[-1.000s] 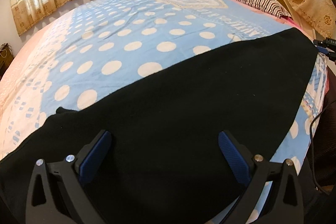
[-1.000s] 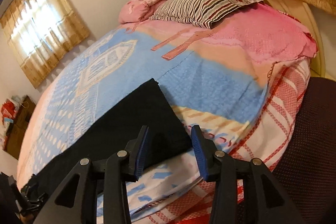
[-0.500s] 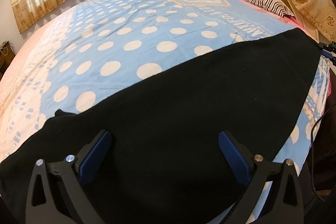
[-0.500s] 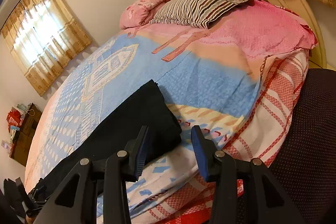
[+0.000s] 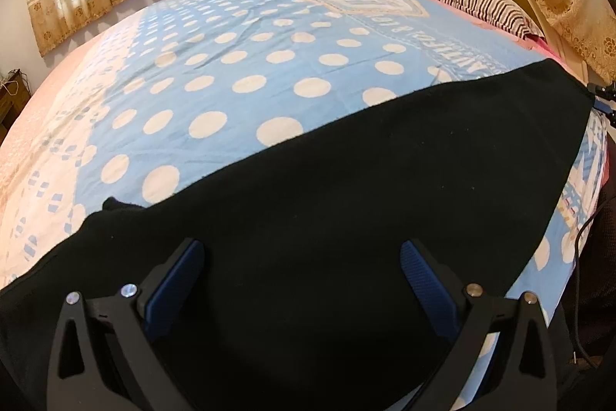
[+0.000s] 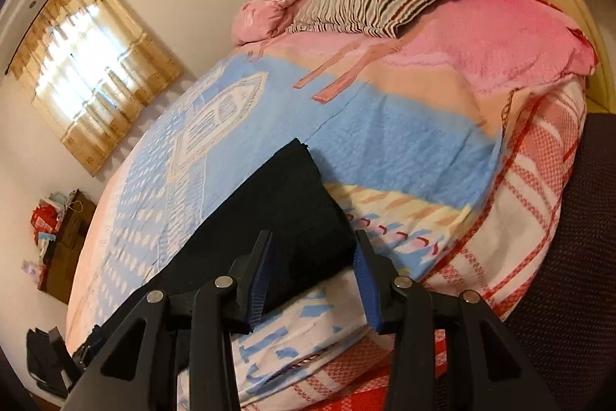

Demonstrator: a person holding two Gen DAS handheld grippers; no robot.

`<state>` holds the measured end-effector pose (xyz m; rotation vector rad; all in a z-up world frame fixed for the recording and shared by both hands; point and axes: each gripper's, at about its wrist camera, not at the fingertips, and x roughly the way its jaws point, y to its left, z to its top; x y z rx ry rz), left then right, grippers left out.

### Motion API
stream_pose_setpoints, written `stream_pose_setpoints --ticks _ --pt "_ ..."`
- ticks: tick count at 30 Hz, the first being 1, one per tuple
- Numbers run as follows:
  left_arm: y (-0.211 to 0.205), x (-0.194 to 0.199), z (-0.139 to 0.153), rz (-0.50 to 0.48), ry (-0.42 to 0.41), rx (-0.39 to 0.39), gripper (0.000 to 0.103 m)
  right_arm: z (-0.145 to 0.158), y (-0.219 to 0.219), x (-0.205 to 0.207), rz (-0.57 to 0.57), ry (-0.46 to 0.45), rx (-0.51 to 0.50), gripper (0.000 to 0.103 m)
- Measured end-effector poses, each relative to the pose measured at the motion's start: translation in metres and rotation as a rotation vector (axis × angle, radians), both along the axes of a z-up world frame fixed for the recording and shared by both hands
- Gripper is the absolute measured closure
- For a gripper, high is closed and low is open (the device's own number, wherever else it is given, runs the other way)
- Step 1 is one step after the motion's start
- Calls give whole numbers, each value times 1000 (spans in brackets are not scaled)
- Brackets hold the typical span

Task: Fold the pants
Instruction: 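Grasp the end of the folded black pants with the right gripper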

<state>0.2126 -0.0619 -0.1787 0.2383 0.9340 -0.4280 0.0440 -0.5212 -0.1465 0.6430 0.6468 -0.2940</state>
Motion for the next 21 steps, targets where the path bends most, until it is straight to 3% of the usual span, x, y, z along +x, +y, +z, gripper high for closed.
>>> stream_pose_setpoints --ticks 6,12,13,16,21 --pt "0 0 0 0 1 -1 0 -2 -3 9 -7 18 8 62" --pt "1 -1 -1 0 -4 -7 0 -7 -6 11 -14 -23 61 62" --pt "1 -1 -1 -2 -5 -8 0 -6 -6 12 -12 -23 64 65" --pt "1 0 -1 -1 -2 -10 0 -9 -7 17 12 -18 114 90" --pt "2 -2 2 3 8 -17 0 1 5 18 1 -34 47 92"
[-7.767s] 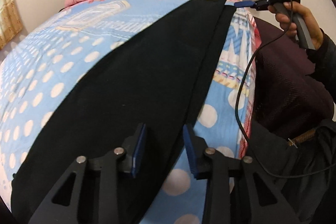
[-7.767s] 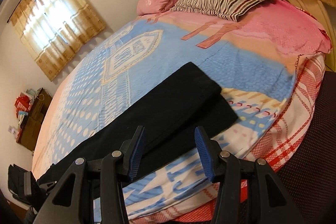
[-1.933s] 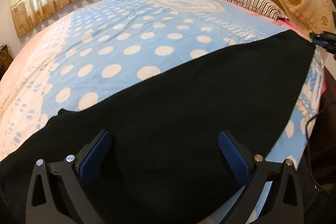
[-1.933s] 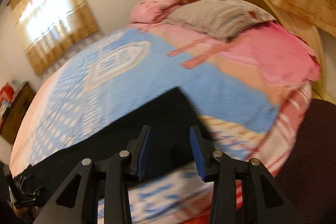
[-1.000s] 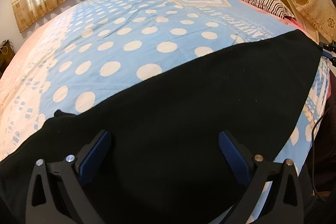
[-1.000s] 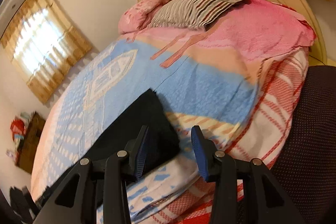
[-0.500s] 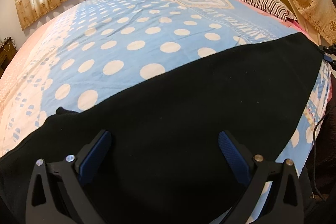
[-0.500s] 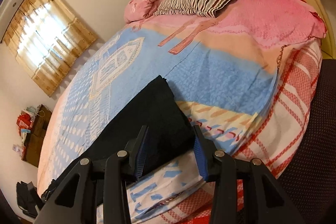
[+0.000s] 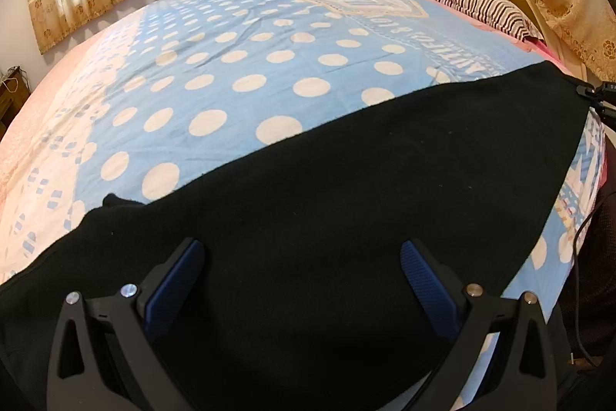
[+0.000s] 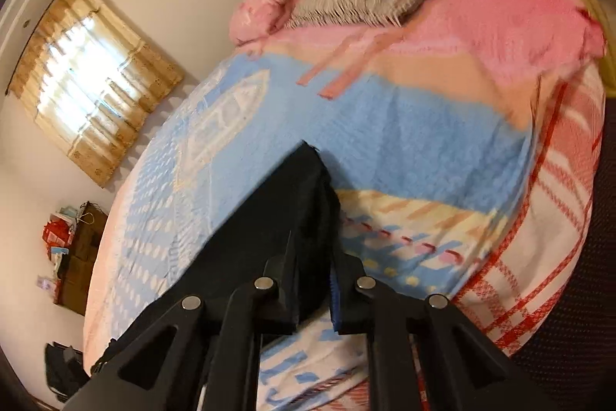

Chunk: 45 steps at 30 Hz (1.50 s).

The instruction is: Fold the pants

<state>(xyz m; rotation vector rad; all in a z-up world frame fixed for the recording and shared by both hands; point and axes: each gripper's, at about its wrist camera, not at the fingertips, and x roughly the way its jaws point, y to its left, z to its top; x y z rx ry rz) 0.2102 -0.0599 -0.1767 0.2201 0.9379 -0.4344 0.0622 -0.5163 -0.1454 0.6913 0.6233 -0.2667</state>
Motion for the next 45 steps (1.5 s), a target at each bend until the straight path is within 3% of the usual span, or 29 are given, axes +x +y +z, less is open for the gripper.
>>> stream_pose_setpoints --ticks 8,14,20,24,27,30,32,36,40,45 --pt "11 -5 16 -2 29 -113 0 71 89 8 174 -113 -280 92" --pt "15 0 19 9 85 -234 0 90 176 25 381 -137 -404 92" --pt "19 0 18 12 96 -270 0 41 269 57 603 -36 -489 92" --pt "18 0 17 9 100 -273 0 -11 306 77 711 69 -507 92" --pt "14 2 16 2 104 -273 1 -41 329 83 758 144 -602 91" --pt "7 2 16 -16 109 -274 3 -51 334 78 789 172 -649 86" --pt "0 4 16 -33 122 -284 6 -47 330 73 850 156 -598 65" --pt "-20 7 17 -82 151 -299 15 -26 309 52 872 56 -536 61" --pt "-47 9 19 -136 180 -307 27 -8 278 29 766 -67 -554 61" --pt "-83 13 21 -181 216 -314 35 -2 236 16 579 -163 -482 60"
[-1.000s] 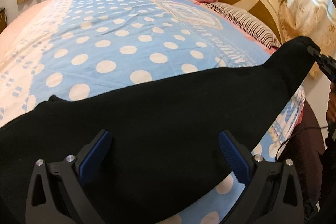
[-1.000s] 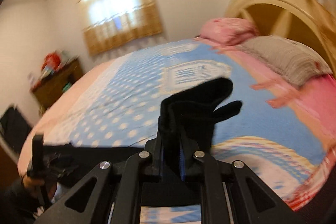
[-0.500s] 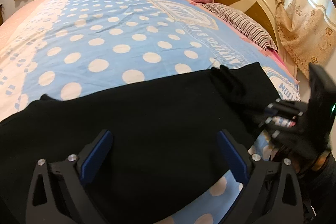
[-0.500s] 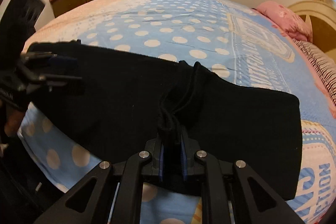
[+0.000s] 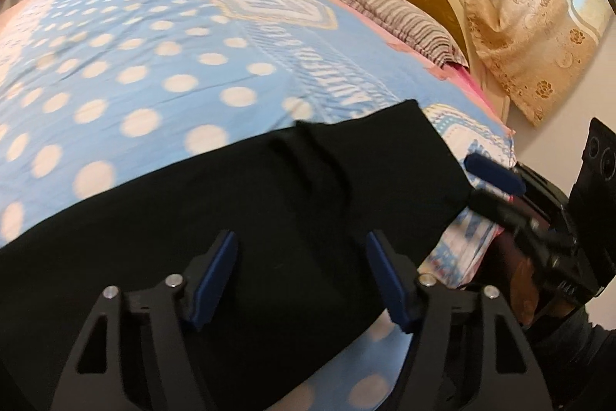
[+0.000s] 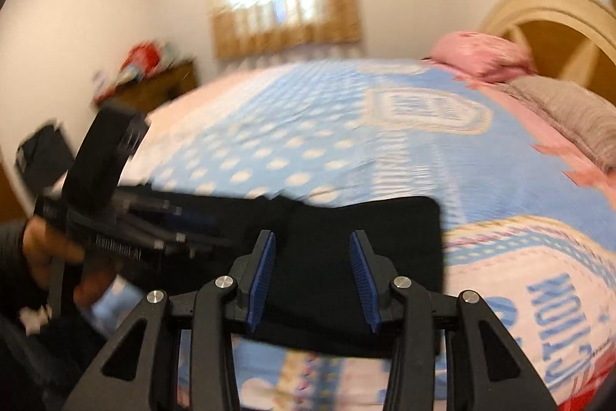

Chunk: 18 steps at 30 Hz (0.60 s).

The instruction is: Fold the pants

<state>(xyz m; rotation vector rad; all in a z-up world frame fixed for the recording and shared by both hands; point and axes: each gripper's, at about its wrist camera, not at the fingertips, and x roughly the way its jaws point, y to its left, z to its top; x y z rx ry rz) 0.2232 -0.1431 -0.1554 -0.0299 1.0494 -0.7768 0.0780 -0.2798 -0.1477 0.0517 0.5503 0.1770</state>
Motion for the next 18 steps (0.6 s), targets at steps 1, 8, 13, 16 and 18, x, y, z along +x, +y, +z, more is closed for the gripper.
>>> stream_pose_setpoints --ticks 1,8,13,16,18 --pt "-7 1 0 -4 2 0 35 -1 -4 -1 -19 -7 2 59" --pt "-37 11 -8 15 24 12 52 -7 -18 -6 -107 -44 39 59" --pt "-40 10 -5 1 9 13 90 -8 -32 -1 -164 -51 51 56" --pt "-34 4 7 -9 -15 -20 91 -6 -43 -4 -199 -77 84 49" --pt "-27 0 18 -12 -33 -45 91 -4 -48 -5 -212 -93 110 47"
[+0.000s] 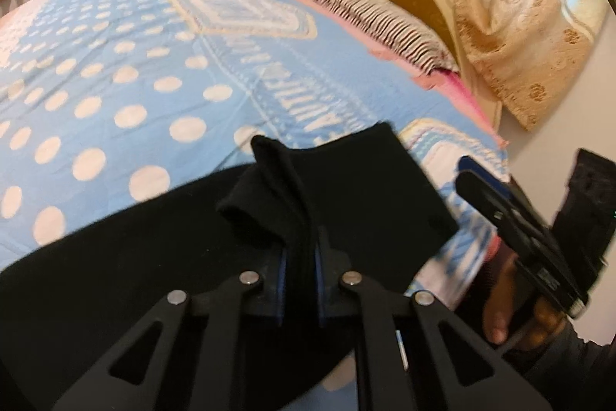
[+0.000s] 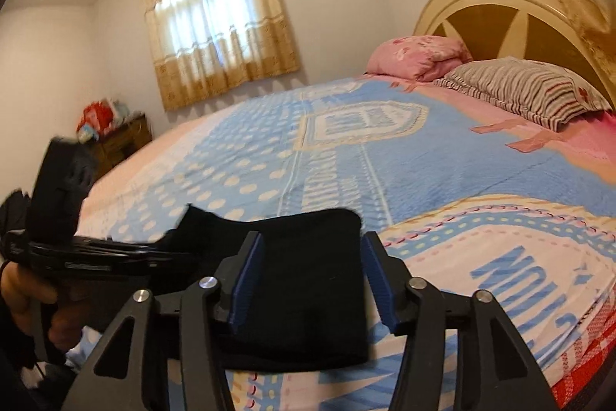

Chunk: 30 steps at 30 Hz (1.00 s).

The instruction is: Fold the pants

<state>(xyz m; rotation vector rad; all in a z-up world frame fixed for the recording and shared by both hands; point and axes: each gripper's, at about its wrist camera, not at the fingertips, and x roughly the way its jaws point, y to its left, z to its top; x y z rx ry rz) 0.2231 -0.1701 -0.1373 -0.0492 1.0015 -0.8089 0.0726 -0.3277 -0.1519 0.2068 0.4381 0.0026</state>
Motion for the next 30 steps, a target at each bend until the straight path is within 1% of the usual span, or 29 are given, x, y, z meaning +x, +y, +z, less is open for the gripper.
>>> stream_pose_setpoints --ticks 4,7,9,14,17,23,27,30 --pt "21 -4 20 13 -9 -17 91 -1 -5 1 2 -2 40 45" --pt "45 -5 29 52 -5 -25 91 -2 -1 3 16 4 26 45" --pt "60 -4 30 79 -1 -18 91 -1 5 3 32 2 10 45" --pt "92 -8 22 139 18 2 91 -2 16 3 66 0 -24 45" --pt "110 -11 14 171 43 4 91 -3 22 3 85 -1 -41 44" --pt "128 -14 -5 224 82 -2 91 -3 37 -1 159 -14 -65 44" --pt "144 -11 -6 263 85 -22 91 -3 51 -4 236 -22 -91 44" --pt "151 -11 -5 274 74 -18 91 -7 70 -6 351 -4 -109 44"
